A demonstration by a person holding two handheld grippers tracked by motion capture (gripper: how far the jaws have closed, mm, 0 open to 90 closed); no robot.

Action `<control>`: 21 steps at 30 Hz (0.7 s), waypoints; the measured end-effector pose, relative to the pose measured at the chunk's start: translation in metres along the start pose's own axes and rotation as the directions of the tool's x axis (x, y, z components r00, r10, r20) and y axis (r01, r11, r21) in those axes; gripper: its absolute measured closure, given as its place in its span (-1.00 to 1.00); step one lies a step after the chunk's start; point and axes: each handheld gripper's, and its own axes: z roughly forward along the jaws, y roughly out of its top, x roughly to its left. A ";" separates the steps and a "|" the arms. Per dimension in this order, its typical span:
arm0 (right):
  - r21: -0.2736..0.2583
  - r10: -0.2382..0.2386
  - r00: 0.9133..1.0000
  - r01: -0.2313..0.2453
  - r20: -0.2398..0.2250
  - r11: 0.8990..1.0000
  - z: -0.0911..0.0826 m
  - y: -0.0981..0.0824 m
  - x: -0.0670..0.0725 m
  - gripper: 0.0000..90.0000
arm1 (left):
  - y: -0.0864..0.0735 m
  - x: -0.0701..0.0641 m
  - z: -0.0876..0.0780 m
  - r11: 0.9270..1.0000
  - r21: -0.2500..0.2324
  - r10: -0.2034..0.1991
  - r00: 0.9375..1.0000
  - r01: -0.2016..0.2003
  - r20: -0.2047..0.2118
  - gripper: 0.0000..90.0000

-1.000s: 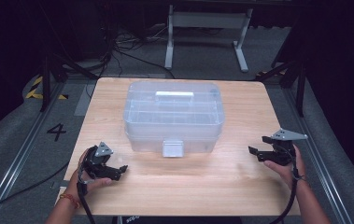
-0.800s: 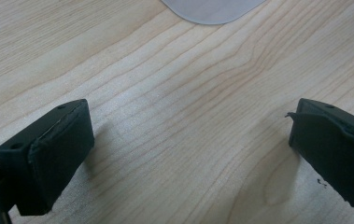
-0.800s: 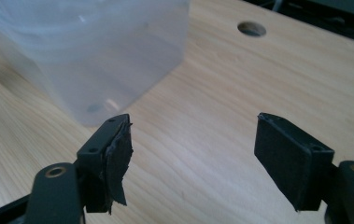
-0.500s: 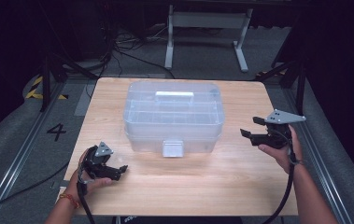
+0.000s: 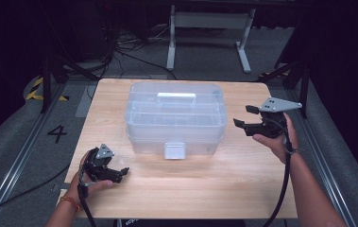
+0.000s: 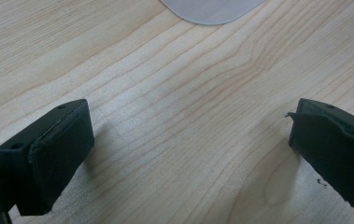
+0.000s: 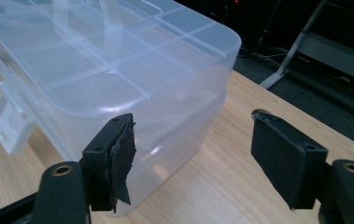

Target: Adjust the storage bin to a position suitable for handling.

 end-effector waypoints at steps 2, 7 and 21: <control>-0.003 -0.016 1.000 0.016 -0.001 1.000 0.003 0.006 0.002 -0.29 | 0.000 0.000 0.000 1.000 0.001 -0.004 1.000 0.004 0.001 -0.99; -0.008 -0.037 0.999 0.037 -0.006 0.999 0.013 0.021 0.007 -0.29 | 0.000 0.000 0.000 1.000 0.000 0.000 1.000 0.000 0.000 -0.99; -0.016 -0.057 0.998 0.057 -0.036 0.998 0.033 0.052 0.017 -0.27 | 0.000 0.000 0.000 1.000 0.001 0.003 1.000 -0.003 -0.001 -0.99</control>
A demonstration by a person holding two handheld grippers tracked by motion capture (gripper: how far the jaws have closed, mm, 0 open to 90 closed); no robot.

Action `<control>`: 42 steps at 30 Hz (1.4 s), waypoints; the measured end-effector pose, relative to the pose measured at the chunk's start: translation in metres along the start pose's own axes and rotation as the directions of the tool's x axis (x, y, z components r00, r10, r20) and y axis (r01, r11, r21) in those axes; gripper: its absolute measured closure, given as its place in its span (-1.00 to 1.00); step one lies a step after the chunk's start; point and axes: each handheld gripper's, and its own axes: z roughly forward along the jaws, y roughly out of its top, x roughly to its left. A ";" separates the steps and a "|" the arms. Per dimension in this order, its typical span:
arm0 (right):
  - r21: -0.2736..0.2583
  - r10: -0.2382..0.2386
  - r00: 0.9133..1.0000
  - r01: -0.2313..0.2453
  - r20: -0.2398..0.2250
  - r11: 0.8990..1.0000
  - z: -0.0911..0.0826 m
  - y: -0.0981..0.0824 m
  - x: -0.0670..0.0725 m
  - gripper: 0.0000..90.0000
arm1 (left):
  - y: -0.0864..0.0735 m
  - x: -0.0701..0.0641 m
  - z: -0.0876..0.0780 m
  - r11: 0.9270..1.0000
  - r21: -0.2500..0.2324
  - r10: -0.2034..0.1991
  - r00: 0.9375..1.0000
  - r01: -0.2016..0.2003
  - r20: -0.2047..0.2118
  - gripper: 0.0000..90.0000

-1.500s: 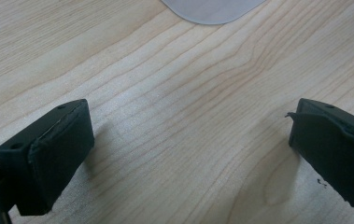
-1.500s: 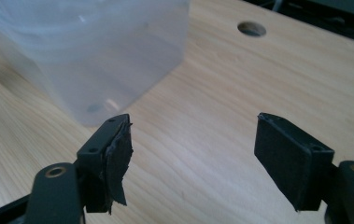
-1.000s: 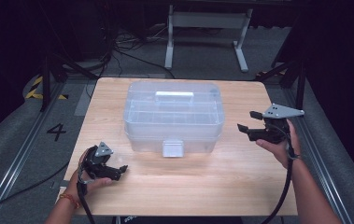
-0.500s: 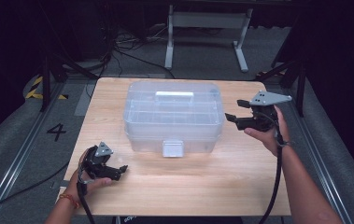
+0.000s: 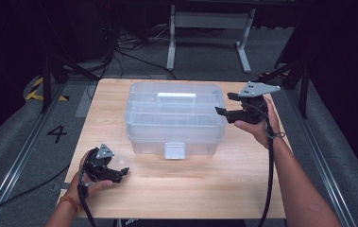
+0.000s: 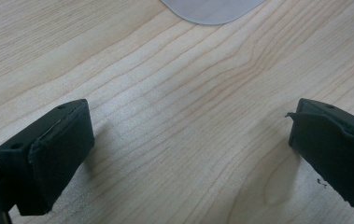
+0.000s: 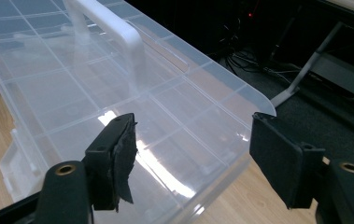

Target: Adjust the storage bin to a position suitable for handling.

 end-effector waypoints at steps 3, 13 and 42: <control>0.008 -0.006 1.000 0.006 -0.005 1.000 0.006 0.004 0.002 -0.27 | 0.000 0.000 0.000 1.000 0.000 0.001 1.000 -0.001 -0.001 -0.99; 0.028 -0.031 0.999 0.032 -0.039 0.999 0.022 0.019 0.009 -0.26 | 0.000 0.000 0.000 1.000 0.000 0.000 1.000 0.000 0.000 -0.99; 0.124 -0.100 0.989 0.113 -0.107 0.986 0.069 0.045 0.021 -0.01 | 0.000 -0.001 0.000 1.000 0.003 -0.008 1.000 0.008 0.003 -0.98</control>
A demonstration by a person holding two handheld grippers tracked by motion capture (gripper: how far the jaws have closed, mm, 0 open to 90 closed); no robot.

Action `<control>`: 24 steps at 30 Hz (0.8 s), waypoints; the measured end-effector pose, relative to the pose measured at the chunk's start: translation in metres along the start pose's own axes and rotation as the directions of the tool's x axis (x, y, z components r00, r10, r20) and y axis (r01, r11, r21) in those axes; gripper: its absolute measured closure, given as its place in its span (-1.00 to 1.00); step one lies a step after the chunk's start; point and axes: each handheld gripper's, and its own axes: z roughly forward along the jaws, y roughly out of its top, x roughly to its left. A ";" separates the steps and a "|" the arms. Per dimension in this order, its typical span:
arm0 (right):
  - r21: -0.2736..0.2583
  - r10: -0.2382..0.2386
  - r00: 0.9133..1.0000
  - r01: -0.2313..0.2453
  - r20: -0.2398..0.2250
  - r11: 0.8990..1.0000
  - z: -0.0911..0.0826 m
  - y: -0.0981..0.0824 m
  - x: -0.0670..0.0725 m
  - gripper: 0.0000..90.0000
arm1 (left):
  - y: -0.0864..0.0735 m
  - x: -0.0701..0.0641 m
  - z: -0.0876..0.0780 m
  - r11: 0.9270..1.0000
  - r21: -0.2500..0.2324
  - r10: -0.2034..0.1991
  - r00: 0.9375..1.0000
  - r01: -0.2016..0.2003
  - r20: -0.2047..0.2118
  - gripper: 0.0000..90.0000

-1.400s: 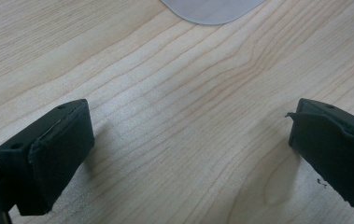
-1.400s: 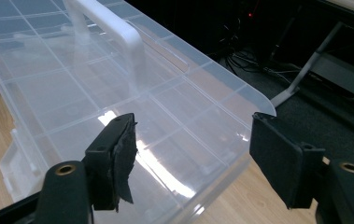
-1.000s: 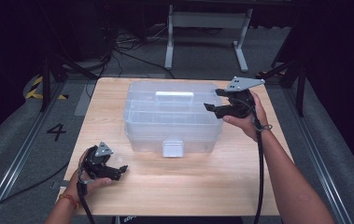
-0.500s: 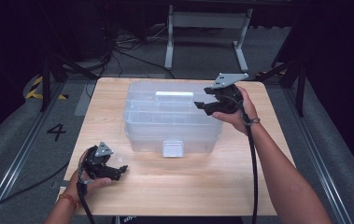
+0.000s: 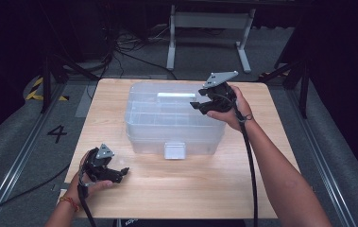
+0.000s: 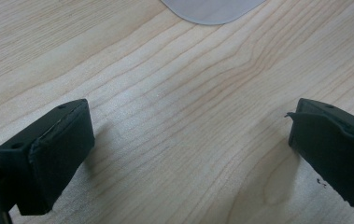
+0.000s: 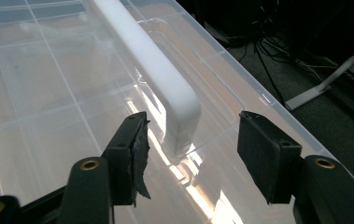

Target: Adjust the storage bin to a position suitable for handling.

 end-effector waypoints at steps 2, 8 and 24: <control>0.005 -0.012 1.000 0.012 -0.010 1.000 0.004 0.002 0.002 0.05 | 0.000 0.000 0.000 1.000 0.000 0.000 1.000 0.000 0.000 -0.98; 0.012 -0.015 0.999 0.016 -0.028 1.000 0.010 0.007 0.005 0.32 | 0.000 0.000 0.000 1.000 0.000 0.001 1.000 -0.001 0.000 -0.98; 0.012 -0.033 0.999 0.034 -0.028 0.999 0.012 0.013 0.002 0.60 | 0.000 0.000 -0.001 1.000 -0.015 0.017 1.000 -0.018 -0.002 -0.94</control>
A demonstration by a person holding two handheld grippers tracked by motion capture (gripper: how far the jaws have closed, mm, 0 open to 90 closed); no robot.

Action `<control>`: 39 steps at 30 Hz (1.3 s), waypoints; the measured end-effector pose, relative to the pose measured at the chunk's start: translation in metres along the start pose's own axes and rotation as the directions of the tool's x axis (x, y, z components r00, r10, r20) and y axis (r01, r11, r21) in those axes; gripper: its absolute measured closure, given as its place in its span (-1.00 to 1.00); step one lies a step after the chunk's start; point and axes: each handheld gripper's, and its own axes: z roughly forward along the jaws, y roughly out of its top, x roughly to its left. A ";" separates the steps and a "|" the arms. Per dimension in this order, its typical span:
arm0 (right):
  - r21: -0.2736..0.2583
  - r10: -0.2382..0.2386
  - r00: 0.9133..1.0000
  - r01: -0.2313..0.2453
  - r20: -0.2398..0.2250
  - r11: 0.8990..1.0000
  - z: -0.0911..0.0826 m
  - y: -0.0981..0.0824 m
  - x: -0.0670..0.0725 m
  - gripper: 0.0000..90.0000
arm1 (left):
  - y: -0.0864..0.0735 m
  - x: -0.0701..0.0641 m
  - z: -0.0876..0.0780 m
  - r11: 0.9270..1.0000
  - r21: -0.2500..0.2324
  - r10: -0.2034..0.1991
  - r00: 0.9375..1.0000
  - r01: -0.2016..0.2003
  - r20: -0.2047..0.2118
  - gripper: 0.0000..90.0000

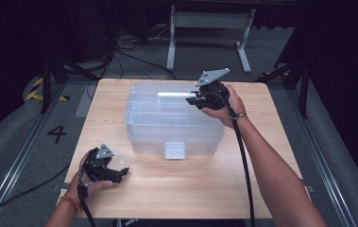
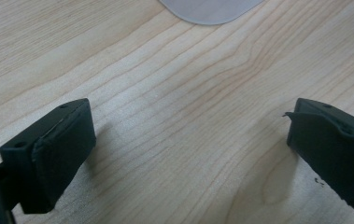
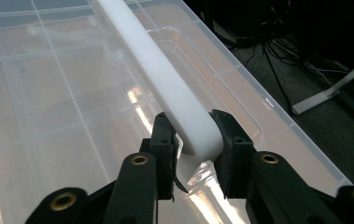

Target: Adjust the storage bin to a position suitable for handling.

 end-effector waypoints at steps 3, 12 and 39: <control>-0.003 0.005 1.000 -0.005 -0.004 1.000 0.000 0.000 -0.002 0.61 | -0.001 0.001 -0.001 1.000 -0.017 -0.004 1.000 0.004 0.002 -0.82; -0.017 0.037 0.999 -0.037 -0.003 0.999 0.001 0.007 -0.012 0.60 | -0.003 0.004 -0.007 0.997 -0.050 -0.058 0.998 0.057 -0.008 -0.22; 0.041 0.050 0.999 -0.050 0.011 0.998 0.001 0.020 -0.022 0.61 | 0.080 -0.013 -0.056 0.954 -0.296 0.032 0.999 -0.036 -0.019 0.88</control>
